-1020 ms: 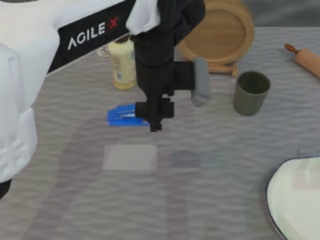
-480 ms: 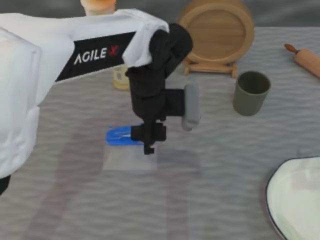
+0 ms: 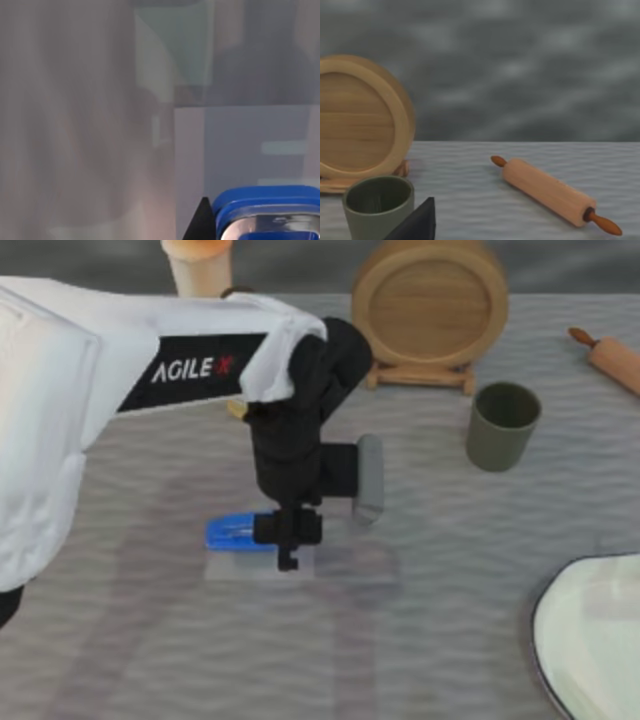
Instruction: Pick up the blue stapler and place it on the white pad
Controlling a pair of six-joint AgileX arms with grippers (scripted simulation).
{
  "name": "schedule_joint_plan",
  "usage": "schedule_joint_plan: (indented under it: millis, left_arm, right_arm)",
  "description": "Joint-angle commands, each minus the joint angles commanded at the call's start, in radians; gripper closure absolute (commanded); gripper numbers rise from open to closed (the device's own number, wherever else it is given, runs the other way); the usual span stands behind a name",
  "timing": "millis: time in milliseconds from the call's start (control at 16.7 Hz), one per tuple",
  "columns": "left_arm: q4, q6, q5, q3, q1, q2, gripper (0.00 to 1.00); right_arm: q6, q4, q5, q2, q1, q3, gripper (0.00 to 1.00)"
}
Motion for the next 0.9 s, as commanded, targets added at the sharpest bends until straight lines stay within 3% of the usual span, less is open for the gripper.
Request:
schedule_joint_plan:
  millis: [780, 900]
  left_arm:
    - [0.0, 0.0, 0.0, 0.0, 0.0, 0.0, 0.02]
    - [0.0, 0.0, 0.0, 0.0, 0.0, 0.0, 0.0]
  right_arm:
    - [0.0, 0.0, 0.0, 0.0, 0.0, 0.0, 0.0]
    - [0.0, 0.0, 0.0, 0.0, 0.0, 0.0, 0.0]
